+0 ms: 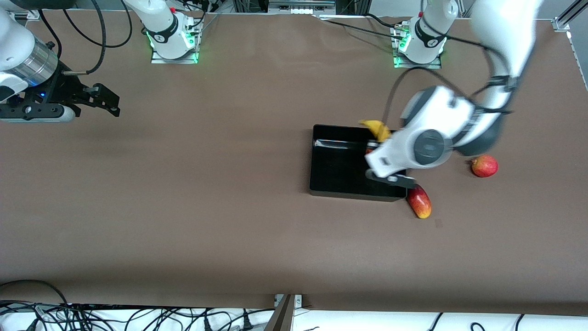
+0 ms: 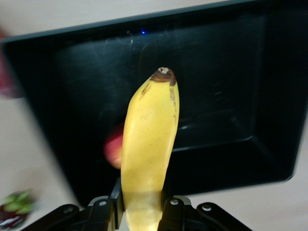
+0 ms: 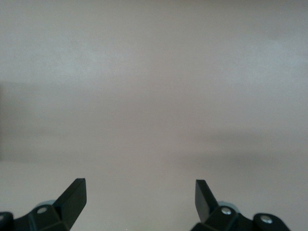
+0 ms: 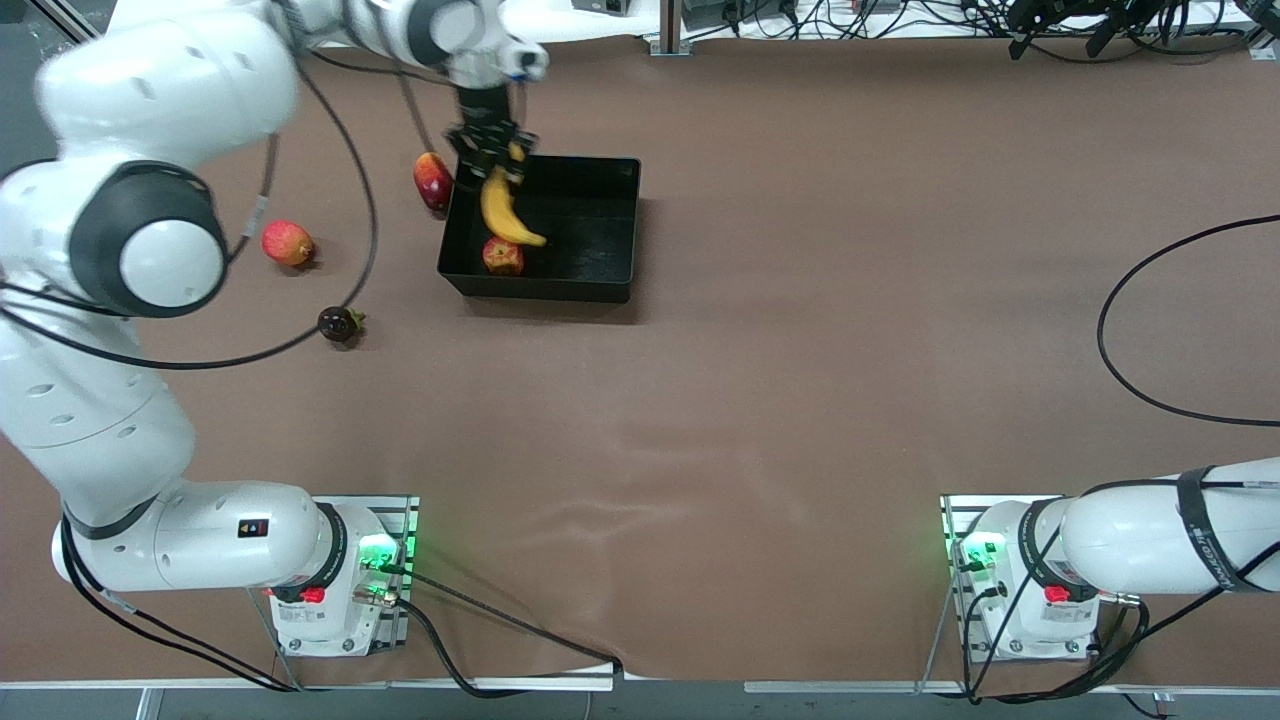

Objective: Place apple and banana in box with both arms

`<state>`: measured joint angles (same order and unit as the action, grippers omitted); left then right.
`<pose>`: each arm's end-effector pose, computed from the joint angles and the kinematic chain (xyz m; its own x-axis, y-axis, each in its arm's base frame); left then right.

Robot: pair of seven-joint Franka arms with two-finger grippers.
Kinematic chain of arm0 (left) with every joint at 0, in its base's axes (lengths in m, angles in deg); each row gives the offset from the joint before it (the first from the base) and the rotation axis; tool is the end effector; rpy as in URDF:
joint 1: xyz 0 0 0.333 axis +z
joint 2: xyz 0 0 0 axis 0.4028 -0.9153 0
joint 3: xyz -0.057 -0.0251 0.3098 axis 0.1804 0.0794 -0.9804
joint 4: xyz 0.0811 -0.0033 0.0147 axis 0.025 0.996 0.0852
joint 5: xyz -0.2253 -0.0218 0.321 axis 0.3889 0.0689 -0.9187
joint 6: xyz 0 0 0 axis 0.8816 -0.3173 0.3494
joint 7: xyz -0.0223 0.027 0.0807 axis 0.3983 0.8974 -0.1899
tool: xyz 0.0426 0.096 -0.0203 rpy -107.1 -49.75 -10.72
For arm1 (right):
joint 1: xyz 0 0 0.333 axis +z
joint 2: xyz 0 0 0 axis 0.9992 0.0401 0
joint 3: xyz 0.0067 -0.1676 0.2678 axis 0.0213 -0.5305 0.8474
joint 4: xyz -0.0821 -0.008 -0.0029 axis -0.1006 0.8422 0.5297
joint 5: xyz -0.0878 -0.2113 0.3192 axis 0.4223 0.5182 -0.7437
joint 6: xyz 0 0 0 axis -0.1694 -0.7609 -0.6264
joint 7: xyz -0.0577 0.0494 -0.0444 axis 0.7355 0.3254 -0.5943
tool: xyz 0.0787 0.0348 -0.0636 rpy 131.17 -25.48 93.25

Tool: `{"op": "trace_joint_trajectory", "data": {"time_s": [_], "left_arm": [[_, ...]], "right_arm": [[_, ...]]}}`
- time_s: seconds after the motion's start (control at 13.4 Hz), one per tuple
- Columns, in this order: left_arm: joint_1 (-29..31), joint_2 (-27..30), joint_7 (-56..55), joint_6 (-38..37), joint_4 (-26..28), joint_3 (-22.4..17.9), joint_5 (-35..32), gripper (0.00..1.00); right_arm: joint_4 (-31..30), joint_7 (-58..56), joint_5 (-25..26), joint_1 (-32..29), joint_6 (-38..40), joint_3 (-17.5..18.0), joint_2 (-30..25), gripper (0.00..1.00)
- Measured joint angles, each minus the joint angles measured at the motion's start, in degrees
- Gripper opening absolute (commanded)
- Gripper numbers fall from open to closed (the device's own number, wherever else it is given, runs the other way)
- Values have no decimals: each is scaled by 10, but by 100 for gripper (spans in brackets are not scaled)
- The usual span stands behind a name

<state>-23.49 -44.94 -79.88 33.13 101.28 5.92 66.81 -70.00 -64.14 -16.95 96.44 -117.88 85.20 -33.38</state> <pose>0.5897 -0.2860 0.3264 0.9195 -0.2070 -0.3340 -0.1983 -0.9783 0.0605 0.5478 0.0743 0.5923 0.9999 0.0129 -0.0005 0.0129 -0.9999 0.0029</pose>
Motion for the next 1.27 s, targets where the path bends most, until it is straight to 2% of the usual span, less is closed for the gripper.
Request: {"op": "trace_joint_trajectory", "data": {"time_s": [0.3,0.37,0.45,0.52,0.6,0.9,1.05,1.27], "left_arm": [[-20,-74,-21,103,5,-3,-3,0],[-23,-85,-31,122,11,-4,-12,10],[-28,-92,-46,134,18,-5,-25,35],[-32,-97,-62,140,25,-5,-36,88],[-36,-100,-80,143,30,-6,-40,100],[-35,-85,-110,123,16,-7,-46,100],[-21,-56,-110,59,-22,-7,-45,100],[8,-7,-107,-78,-107,-7,-45,100]], "right_arm": [[0,0,0,0,0,0,0,100],[0,0,0,0,0,0,0,100],[0,0,0,0,0,0,0,100],[0,0,0,0,0,0,0,100],[0,0,0,0,0,0,0,100],[1,0,0,0,0,0,0,100],[1,0,0,0,0,0,0,100],[1,0,0,0,0,0,1,100]]}}
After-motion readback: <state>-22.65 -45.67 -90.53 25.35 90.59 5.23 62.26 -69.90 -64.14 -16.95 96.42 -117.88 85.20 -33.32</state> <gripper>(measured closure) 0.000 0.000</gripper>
